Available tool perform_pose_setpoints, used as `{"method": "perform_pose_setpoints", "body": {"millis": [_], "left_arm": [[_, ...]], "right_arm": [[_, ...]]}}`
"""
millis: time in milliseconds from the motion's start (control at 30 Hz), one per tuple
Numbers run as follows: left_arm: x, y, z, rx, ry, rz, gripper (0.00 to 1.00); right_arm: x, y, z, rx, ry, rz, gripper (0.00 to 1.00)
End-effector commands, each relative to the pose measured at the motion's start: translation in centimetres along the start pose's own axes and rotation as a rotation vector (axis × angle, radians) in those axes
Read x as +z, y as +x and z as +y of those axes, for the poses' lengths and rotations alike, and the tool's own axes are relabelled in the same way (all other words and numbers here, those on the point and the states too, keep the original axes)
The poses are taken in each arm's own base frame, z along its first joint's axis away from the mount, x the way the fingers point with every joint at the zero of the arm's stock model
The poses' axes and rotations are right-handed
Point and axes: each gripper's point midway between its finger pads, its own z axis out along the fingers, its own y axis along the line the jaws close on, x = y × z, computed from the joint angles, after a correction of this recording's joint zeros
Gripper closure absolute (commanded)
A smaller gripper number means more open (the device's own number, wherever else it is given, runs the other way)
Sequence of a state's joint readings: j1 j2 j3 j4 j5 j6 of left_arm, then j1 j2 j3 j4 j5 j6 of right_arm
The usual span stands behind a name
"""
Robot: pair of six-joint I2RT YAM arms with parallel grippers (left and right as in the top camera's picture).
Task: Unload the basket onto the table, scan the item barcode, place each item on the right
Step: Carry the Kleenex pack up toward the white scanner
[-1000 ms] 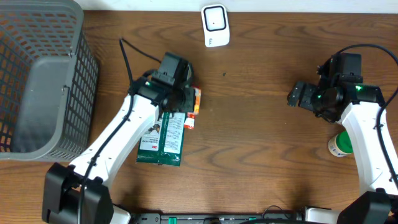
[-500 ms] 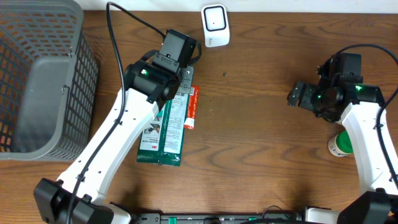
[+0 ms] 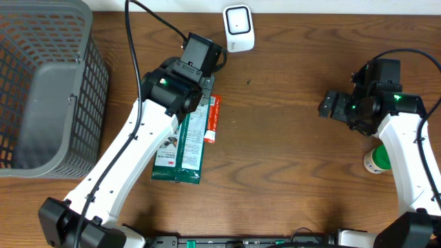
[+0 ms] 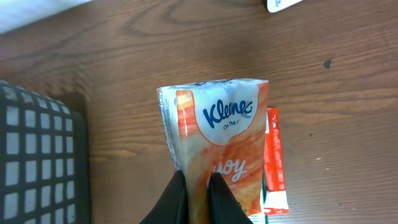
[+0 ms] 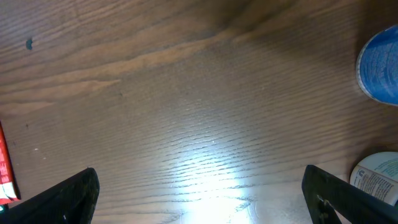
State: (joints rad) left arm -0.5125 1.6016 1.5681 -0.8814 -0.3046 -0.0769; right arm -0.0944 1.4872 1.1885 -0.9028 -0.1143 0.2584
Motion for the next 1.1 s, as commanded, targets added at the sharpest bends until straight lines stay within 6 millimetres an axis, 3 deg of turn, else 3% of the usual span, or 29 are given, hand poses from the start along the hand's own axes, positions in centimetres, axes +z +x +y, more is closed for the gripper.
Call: {"method": "perform_pose_setpoints", "body": {"millis": [0, 600, 1067], "left_arm": [[-1.2, -1.1, 0.3, 0.054, -0.018, -0.046, 0.93], [-2.1, -1.4, -0.2, 0.127, -0.103, -0.076, 0.93], [-3.1, -2.8, -3.0, 0.371, -0.072, -0.154, 0.93]], "right_arm": [[-0.2, -0.1, -0.2, -0.007, 0.008, -0.009, 0.01], [-0.2, -0.1, -0.2, -0.007, 0.008, -0.009, 0.01], [-0.2, -0.1, -0.2, -0.007, 0.008, -0.009, 0.01]]}}
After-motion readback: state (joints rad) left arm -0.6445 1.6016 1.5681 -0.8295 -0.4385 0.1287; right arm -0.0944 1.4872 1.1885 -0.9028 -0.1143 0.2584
